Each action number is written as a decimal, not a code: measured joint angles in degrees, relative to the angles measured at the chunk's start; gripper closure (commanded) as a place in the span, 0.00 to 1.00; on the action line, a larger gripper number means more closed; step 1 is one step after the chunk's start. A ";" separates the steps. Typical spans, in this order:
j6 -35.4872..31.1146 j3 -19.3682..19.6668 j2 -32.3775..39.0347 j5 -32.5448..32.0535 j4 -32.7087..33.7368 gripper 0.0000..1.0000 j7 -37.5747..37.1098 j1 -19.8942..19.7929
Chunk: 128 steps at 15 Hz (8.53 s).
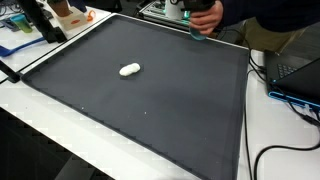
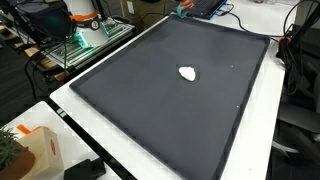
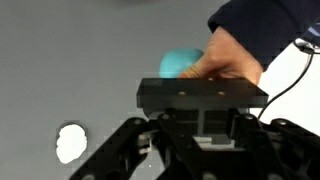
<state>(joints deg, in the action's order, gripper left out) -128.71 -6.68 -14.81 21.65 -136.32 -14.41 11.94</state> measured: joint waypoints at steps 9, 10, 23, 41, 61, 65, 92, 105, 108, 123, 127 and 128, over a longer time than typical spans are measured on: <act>0.00 0.00 -0.33 0.36 -0.02 0.53 0.00 -0.18; 0.00 0.00 -0.35 0.37 -0.03 0.53 0.00 -0.18; 1.44 0.07 -1.08 -10.47 2.00 0.78 3.69 -3.18; -1.03 4.18 8.73 -28.30 7.11 0.78 11.60 -10.94; -13.86 4.49 18.74 -27.60 7.40 0.78 10.94 -10.66; -15.64 4.43 21.61 -26.77 7.47 0.78 10.95 -10.37; 20.01 1.63 -2.08 -8.03 5.35 0.53 22.41 -4.54; 37.36 4.47 1.11 6.56 11.22 0.27 27.25 -4.26; 38.82 5.73 2.37 10.84 13.64 0.05 27.11 -5.15; -10.73 2.75 0.10 -11.51 -7.40 0.00 27.13 -6.91; -21.54 2.51 -2.96 -14.51 -17.06 0.00 24.49 -7.07; -21.57 2.46 -3.37 -14.51 -17.30 0.00 24.48 -7.10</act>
<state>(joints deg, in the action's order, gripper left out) -150.28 -4.22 -18.18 7.14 -153.62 10.08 4.84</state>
